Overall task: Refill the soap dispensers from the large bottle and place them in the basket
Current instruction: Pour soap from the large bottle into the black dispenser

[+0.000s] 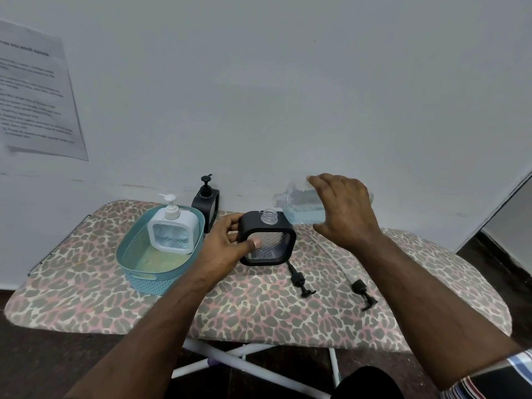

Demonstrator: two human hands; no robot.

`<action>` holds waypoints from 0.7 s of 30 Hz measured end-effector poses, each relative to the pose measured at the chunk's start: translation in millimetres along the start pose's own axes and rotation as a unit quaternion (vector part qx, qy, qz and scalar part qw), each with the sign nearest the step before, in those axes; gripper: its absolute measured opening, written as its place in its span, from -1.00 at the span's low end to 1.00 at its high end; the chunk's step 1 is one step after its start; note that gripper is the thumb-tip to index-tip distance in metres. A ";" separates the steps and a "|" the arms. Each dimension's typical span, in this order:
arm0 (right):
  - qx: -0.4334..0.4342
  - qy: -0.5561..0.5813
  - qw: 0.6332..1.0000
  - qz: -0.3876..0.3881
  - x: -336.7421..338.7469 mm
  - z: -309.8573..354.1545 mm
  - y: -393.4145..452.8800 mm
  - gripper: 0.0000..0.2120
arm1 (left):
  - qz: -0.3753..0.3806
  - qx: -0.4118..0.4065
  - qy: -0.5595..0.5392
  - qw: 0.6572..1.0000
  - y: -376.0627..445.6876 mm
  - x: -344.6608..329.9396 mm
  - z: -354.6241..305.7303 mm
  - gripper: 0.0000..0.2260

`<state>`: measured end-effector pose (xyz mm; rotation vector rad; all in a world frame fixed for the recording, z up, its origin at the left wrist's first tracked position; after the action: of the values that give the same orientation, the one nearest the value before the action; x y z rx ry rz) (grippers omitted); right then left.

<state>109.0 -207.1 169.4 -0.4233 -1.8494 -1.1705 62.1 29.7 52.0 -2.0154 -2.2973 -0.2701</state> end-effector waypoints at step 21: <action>0.009 -0.025 1.000 0.012 -0.5 -1.5 0.3 -0.10 | 0.007 0.002 -0.010 1.000 -0.1 -2.0 1.9 -0.40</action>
<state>110.2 -208.3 169.4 -0.4679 -1.8908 -1.1359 62.3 28.1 49.7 -2.0411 -2.2922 -0.2437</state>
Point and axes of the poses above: each hand's wrist, its own y-axis towards the middle knuckle, its own x-axis out of the back of the hand, z = x × y, the point moved 7 cm from there along y, towards the middle knuckle, and after that the axes turned 1 degree about y, right-handed, at the moved point
